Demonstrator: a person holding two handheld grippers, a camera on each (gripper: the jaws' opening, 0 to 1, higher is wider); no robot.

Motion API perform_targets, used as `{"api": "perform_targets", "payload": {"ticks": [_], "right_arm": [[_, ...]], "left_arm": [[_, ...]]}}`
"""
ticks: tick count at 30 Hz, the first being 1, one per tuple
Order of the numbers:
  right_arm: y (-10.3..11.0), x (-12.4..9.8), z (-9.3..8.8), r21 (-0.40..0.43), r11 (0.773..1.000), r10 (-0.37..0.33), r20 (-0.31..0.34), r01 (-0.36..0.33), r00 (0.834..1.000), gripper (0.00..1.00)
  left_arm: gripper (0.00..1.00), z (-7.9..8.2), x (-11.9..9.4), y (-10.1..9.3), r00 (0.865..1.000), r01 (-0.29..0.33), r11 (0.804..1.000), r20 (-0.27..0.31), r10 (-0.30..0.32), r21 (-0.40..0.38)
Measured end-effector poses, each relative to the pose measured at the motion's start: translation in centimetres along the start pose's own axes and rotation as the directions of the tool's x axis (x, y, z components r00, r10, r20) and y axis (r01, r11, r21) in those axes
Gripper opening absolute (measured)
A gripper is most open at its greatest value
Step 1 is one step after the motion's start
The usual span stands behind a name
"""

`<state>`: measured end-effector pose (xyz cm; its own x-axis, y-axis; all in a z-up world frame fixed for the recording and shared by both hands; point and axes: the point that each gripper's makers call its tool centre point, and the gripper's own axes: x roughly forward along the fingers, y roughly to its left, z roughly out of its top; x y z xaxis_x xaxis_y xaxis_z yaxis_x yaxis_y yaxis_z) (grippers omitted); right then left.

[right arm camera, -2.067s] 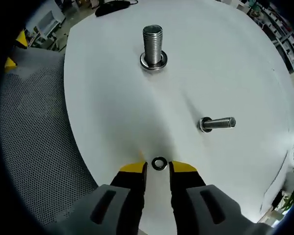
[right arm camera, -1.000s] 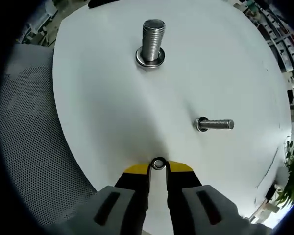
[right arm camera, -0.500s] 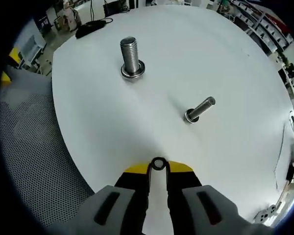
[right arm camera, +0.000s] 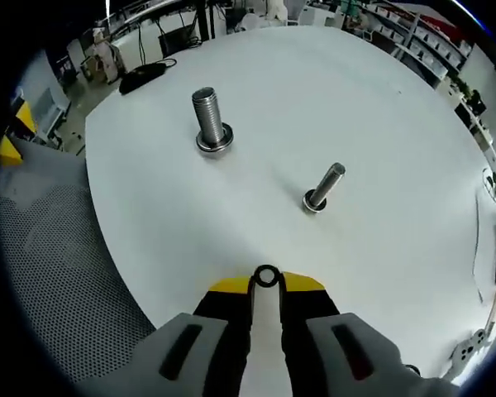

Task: Place the washer onto the threaded stud by aligning its center hole with the stud, sliding it down to the base, and recovering from edge contact or off-axis alignment until the washer reaches the visible bottom stop.

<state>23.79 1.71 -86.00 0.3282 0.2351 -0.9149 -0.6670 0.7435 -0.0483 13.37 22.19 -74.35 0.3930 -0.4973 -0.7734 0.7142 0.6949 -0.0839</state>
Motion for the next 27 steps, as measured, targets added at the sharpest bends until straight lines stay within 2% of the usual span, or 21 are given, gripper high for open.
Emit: {"api": "perform_targets", "payload": {"ticks": [4,9,14,20,24,27], "right_arm": [[-0.4,-0.8,1.3,-0.019,1.0,-0.007,0.024,0.008,1.0,0.14],[-1.0,-1.5,2.4,0.045,0.999,0.024,0.033,-0.025,0.999,0.14],[-1.7,-2.5,3.4,0.058,0.998,0.016,0.055,-0.02,0.998,0.14],[-3.0,-3.6,5.0,0.054,0.999,-0.007,0.085,0.003,0.996,0.14],[-3.8,-4.2,6.1,0.047,0.999,-0.019,0.104,0.014,0.994,0.14],[-3.8,-4.1,6.4,0.032,0.999,-0.003,0.093,0.0,0.996,0.14]], "left_arm": [[0.13,0.0,0.0,0.0,1.0,-0.002,1.0,0.0,0.002,0.0],[0.13,0.1,-0.1,0.1,1.0,-0.006,1.0,0.007,0.006,-0.005],[0.13,0.1,-0.1,0.1,1.0,-0.007,1.0,0.009,0.007,-0.007],[0.13,0.3,-0.1,0.1,1.0,-0.001,1.0,0.016,0.002,-0.01],[0.13,0.0,0.1,-0.3,1.0,0.009,1.0,-0.001,-0.009,0.003],[0.13,0.1,0.0,-0.3,1.0,0.009,1.0,0.008,-0.009,0.002]]}}
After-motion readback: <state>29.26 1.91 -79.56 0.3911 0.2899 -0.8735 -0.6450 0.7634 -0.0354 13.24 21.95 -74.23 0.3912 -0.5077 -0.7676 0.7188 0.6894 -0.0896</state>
